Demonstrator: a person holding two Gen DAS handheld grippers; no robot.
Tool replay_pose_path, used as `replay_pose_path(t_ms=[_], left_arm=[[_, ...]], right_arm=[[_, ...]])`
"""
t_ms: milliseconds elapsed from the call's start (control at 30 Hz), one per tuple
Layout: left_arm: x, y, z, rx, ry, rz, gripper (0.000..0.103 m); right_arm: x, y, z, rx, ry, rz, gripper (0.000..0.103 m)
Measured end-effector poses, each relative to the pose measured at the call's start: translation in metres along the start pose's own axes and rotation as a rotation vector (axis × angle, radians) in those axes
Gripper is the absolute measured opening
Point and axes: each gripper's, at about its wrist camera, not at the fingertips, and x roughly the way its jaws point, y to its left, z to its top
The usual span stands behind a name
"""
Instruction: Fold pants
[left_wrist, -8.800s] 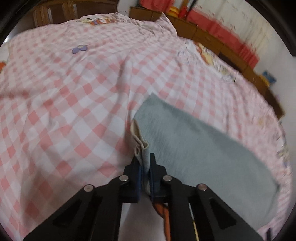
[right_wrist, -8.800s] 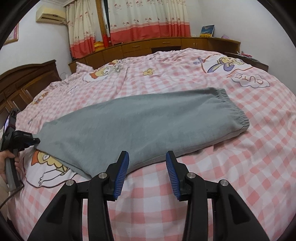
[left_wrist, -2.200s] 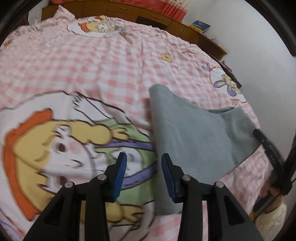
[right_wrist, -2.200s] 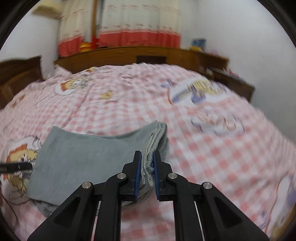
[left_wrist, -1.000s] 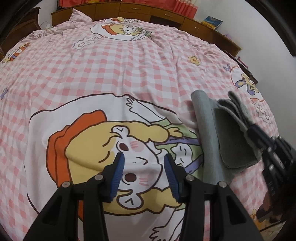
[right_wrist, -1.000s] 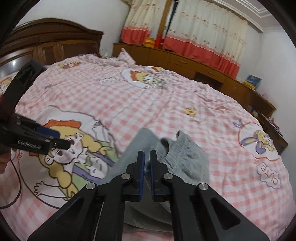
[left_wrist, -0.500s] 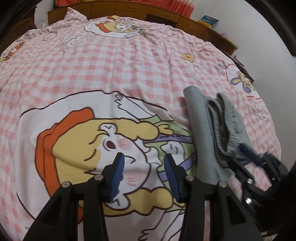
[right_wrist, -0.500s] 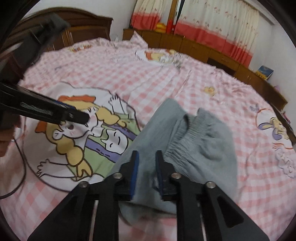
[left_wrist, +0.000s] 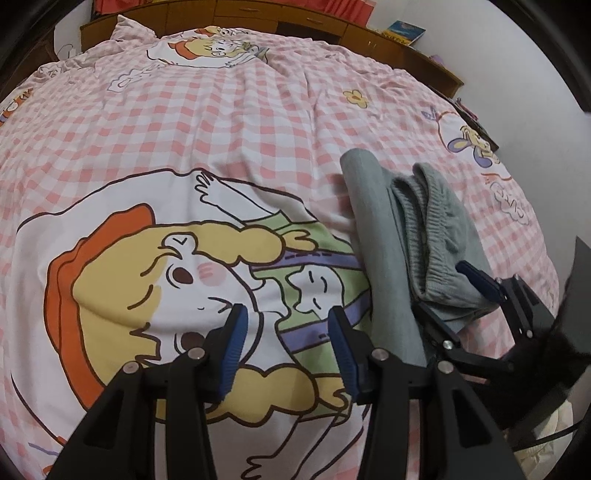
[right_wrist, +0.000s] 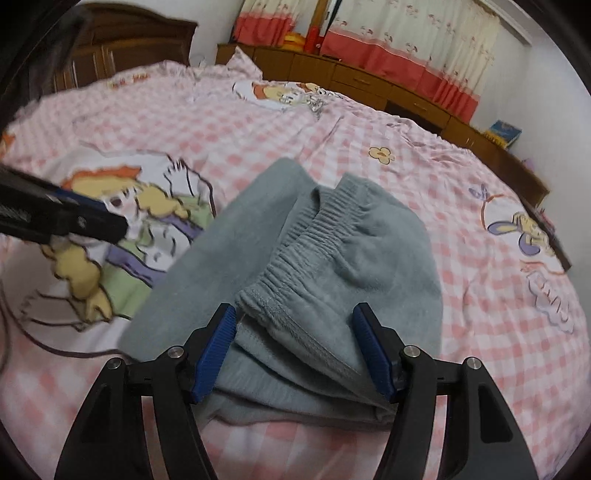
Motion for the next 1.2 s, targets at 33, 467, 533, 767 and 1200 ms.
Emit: replay_pose_path(t_ms=[33, 467, 533, 767, 1200], left_arm=[[0.001, 0.001, 0.0, 0.001, 0.0, 0.003, 0.047], [-0.007, 0.02, -0.003, -0.039, -0.003, 0.006, 0.047], [-0.009, 0.022, -0.003, -0.044, -0.004, 0.007, 0.047], [-0.014, 0.026, -0.002, -0.05, -0.013, 0.019, 0.047], [-0.018, 0.004, 0.011, -0.022, -0.017, -0.001, 0.047]], right_arm=[[0.003, 0.004, 0.0, -0.017, 0.004, -0.013, 0.067], [-0.008, -0.027, 0.001, 0.118, -0.051, 0.038, 0.028], [-0.011, -0.034, 0.003, 0.173, -0.066, 0.066, 0.027], [-0.046, -0.045, 0.022, 0.311, -0.194, 0.123, 0.027], [0.008, 0.028, 0.008, 0.099, -0.05, 0.14, 0.039]])
